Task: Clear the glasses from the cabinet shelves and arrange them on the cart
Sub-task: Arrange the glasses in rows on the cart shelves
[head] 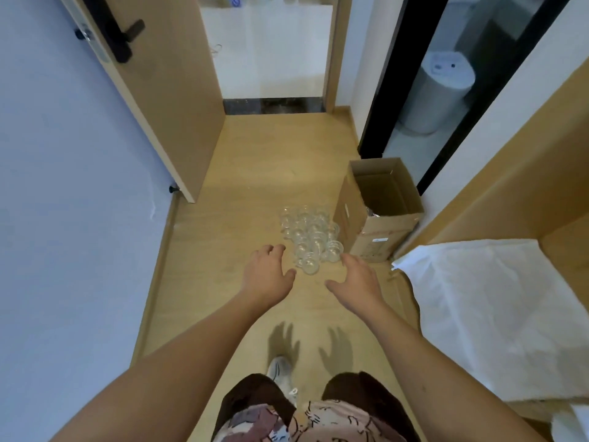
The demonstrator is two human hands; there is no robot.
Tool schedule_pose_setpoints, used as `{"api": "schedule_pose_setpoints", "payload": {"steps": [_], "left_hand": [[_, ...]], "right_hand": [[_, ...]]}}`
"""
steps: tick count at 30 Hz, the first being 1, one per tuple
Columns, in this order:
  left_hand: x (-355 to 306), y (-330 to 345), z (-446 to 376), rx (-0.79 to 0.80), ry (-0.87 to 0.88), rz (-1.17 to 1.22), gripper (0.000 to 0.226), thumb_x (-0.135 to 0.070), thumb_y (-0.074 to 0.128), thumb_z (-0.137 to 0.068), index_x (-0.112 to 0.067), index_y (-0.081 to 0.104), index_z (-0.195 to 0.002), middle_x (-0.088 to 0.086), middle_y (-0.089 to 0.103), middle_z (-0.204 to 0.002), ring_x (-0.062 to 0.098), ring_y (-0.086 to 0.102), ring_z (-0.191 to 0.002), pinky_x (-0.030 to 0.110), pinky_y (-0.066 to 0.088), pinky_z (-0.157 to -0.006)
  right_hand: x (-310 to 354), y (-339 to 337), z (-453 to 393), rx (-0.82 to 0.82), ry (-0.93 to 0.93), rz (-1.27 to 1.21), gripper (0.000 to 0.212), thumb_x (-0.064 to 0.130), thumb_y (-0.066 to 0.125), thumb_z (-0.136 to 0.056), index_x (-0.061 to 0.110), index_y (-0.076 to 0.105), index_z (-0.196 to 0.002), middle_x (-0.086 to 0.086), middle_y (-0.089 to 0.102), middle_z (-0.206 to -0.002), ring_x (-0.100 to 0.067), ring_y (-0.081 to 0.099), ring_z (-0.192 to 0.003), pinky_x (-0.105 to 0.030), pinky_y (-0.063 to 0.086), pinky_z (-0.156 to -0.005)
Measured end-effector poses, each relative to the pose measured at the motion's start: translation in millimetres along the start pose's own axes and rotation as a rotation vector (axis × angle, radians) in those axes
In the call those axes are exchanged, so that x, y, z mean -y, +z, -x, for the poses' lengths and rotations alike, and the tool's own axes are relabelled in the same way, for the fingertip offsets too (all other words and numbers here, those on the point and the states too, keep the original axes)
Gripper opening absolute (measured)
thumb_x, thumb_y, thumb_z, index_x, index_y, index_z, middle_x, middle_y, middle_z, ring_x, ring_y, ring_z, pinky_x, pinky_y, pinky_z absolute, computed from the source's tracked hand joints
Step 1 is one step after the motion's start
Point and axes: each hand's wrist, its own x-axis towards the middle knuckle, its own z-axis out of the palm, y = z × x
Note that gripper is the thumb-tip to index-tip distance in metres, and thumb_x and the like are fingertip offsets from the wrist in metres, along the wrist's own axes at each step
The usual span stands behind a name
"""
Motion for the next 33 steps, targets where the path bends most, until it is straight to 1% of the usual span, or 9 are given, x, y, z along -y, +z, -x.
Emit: {"api": "schedule_pose_setpoints", "payload": {"steps": [3, 8, 12, 15, 18, 22, 25, 27, 33], "left_hand": [[4.2, -6.9, -49.2, 0.032, -0.022, -0.006, 0.062, -0.042, 0.061, -0.094, -0.016, 0.043, -0.147, 0.01, 0.047, -0.146, 0.031, 0.041, -0.134, 0.041, 0.039, -0.108], [-5.0, -2.1, -131.1, 0.086, -0.019, 0.008, 0.062, -0.041, 0.062, -0.093, -0.016, 0.044, -0.146, 0.011, 0.048, -0.146, 0.033, 0.041, -0.133, 0.039, 0.038, -0.107], [-15.0, 2.2, -198.9, 0.087, -0.048, 0.006, 0.062, -0.041, 0.062, -0.093, -0.017, 0.044, -0.147, 0.012, 0.048, -0.146, 0.034, 0.041, -0.134, 0.04, 0.039, -0.107], [-19.5, 5.5, -248.1, 0.106, -0.091, -0.017, 0.062, -0.041, 0.061, -0.093, -0.016, 0.044, -0.147, 0.013, 0.047, -0.146, 0.033, 0.04, -0.134, 0.041, 0.04, -0.108], [-23.4, 14.1, -286.7, 0.152, -0.117, -0.047, 0.062, -0.042, 0.059, -0.095, -0.015, 0.043, -0.148, 0.012, 0.046, -0.147, 0.033, 0.039, -0.135, 0.04, 0.04, -0.108], [-20.2, 36.7, -332.3, 0.231, -0.126, -0.063, 0.063, -0.04, 0.06, -0.094, -0.015, 0.042, -0.149, 0.011, 0.046, -0.147, 0.032, 0.039, -0.135, 0.04, 0.04, -0.108], [-8.4, 66.9, -368.9, 0.303, -0.114, -0.089, 0.063, -0.039, 0.06, -0.094, -0.013, 0.041, -0.149, 0.011, 0.047, -0.145, 0.032, 0.039, -0.133, 0.039, 0.038, -0.109], [-0.3, 90.2, -393.7, 0.343, -0.106, -0.108, 0.063, -0.038, 0.06, -0.094, -0.012, 0.042, -0.148, 0.012, 0.048, -0.143, 0.032, 0.042, -0.131, 0.039, 0.038, -0.108], [42.6, 179.0, -460.2, 0.369, -0.031, -0.081, 0.063, -0.028, 0.071, -0.089, -0.006, 0.05, -0.143, 0.017, 0.053, -0.137, 0.038, 0.048, -0.125, 0.043, 0.039, -0.106]], "right_hand": [[14.3, -6.0, -41.0, 0.006, 0.034, -0.029, 0.077, 0.042, 0.071, -0.083, 0.024, 0.04, -0.151, -0.002, 0.046, -0.149, -0.029, 0.04, -0.138, -0.039, 0.038, -0.11], [19.4, -6.4, -109.5, 0.073, 0.085, -0.034, 0.078, 0.04, 0.071, -0.085, 0.022, 0.037, -0.153, -0.005, 0.042, -0.152, -0.03, 0.036, -0.141, -0.038, 0.033, -0.113], [17.0, -8.4, -177.3, 0.134, 0.088, -0.046, 0.076, 0.037, 0.071, -0.085, 0.021, 0.039, -0.152, -0.007, 0.045, -0.149, -0.031, 0.04, -0.137, -0.037, 0.036, -0.111], [15.2, -11.5, -234.4, 0.187, 0.08, -0.026, 0.075, 0.041, 0.069, -0.088, 0.019, 0.037, -0.153, -0.007, 0.043, -0.152, -0.03, 0.04, -0.137, -0.038, 0.038, -0.111], [10.5, -14.6, -278.6, 0.251, 0.085, -0.009, 0.073, 0.044, 0.066, -0.09, 0.02, 0.035, -0.152, -0.007, 0.04, -0.153, -0.031, 0.039, -0.138, -0.04, 0.037, -0.11], [-0.7, -7.2, -328.6, 0.298, 0.133, -0.007, 0.069, 0.038, 0.066, -0.09, 0.022, 0.036, -0.15, -0.006, 0.04, -0.149, -0.031, 0.038, -0.136, -0.039, 0.034, -0.109], [-12.2, 14.5, -364.7, 0.315, 0.165, -0.041, 0.057, 0.027, 0.062, -0.088, 0.023, 0.046, -0.142, -0.007, 0.048, -0.139, -0.033, 0.044, -0.13, -0.037, 0.034, -0.107], [-22.5, 37.1, -386.9, 0.329, 0.185, -0.046, 0.058, 0.024, 0.062, -0.088, 0.023, 0.045, -0.143, -0.008, 0.051, -0.137, -0.033, 0.046, -0.126, -0.038, 0.036, -0.105], [-60.0, 139.2, -459.6, 0.356, 0.273, -0.066, 0.064, 0.034, 0.068, -0.087, 0.022, 0.042, -0.144, -0.008, 0.047, -0.14, -0.033, 0.043, -0.129, -0.041, 0.039, -0.107]]}}
